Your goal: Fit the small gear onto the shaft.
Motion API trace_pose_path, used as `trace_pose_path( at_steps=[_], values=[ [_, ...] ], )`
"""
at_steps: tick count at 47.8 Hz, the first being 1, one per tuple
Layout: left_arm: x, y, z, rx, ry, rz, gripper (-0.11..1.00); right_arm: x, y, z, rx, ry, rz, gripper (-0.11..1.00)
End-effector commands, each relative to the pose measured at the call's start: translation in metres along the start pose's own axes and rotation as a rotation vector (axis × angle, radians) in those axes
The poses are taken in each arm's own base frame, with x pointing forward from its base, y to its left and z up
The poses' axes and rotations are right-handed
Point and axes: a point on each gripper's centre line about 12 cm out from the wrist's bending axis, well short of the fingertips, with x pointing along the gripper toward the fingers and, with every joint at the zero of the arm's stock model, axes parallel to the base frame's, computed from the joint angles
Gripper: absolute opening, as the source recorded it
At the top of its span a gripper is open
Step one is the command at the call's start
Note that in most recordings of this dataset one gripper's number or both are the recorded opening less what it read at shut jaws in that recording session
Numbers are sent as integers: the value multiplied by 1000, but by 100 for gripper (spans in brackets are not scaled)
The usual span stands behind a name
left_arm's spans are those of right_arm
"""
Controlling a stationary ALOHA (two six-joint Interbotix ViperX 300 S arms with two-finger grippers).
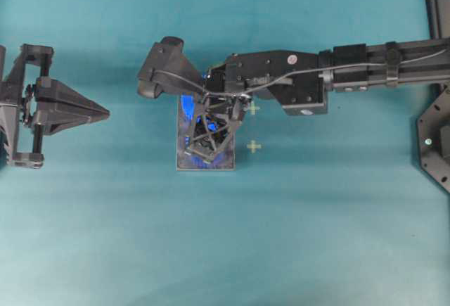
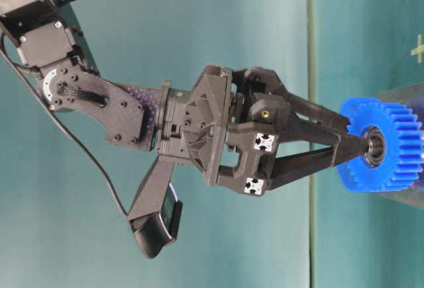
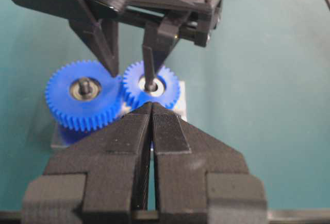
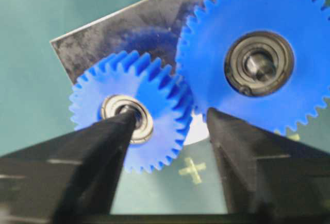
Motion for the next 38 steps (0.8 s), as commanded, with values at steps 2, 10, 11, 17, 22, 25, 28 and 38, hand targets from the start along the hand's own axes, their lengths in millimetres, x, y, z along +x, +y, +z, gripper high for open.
trace_pose_path(
  at_steps=[2, 10, 11, 17, 22, 25, 28, 38],
  values=[
    [0, -1, 9, 2, -29, -3, 0, -21, 0, 12, -17, -51, -5, 55],
    [0, -1, 9, 0, -28, -3, 0, -29, -3, 19, -49, -55, -47, 31],
    [0, -1, 9, 2, -29, -3, 0, -29, -3, 19, -55, -54, -50, 27],
    [0, -1, 10, 2, -31, -3, 0, -25, -3, 19, -76, -42, -53, 11],
    [0, -1, 9, 2, -29, -3, 0, -25, 0, 18, -74, -39, -44, 4],
    [0, -1, 10, 2, -34, -3, 0, -26, 2, 18, -69, -38, -32, 3],
    [0, -1, 11, 0, -40, -3, 0, -30, 4, 19, -66, -46, -18, 2],
    [0, -1, 11, 2, -55, -4, 0, -44, 8, 23, -69, -80, 1, 2]
  ],
)
